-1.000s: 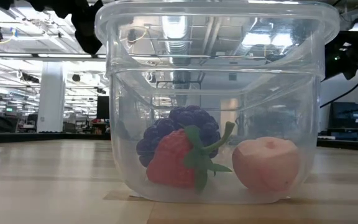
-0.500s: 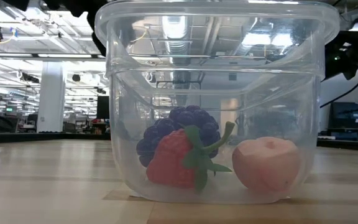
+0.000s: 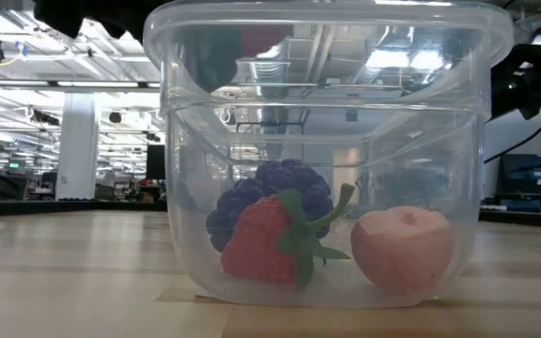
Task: Pick and placing Produce into tupperware
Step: Put the red strawberry into the transparent bin
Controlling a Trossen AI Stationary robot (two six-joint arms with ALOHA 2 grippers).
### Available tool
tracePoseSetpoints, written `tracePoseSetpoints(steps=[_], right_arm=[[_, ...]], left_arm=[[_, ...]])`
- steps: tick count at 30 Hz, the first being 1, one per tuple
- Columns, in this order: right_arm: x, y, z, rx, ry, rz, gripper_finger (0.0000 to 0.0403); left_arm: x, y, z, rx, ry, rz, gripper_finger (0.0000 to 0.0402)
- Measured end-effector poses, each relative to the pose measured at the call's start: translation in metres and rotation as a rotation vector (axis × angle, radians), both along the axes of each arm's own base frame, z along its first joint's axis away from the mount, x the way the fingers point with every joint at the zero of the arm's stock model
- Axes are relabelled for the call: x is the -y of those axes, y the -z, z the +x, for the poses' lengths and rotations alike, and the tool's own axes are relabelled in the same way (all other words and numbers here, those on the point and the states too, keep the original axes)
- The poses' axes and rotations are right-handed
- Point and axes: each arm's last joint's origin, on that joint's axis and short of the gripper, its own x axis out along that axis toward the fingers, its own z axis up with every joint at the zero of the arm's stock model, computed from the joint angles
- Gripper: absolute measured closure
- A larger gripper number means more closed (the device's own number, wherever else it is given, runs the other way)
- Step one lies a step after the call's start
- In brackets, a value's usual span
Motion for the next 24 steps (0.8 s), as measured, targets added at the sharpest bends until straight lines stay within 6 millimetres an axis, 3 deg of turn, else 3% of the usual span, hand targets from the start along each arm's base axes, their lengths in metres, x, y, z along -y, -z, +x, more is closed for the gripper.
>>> tracePoseSetpoints(steps=[11,24], right_arm=[[-0.004,0.0,0.001,0.005,-0.014,0.014,0.0182],[-0.003,0.0,0.001,0.005,-0.012,0.013,0.0182]], left_arm=[[-0.02,0.008,0.004,-0.092,0.035,0.01,0.0266],[-0.023,0.008,0.004,-0.095,0.049,0.008,0.0266]])
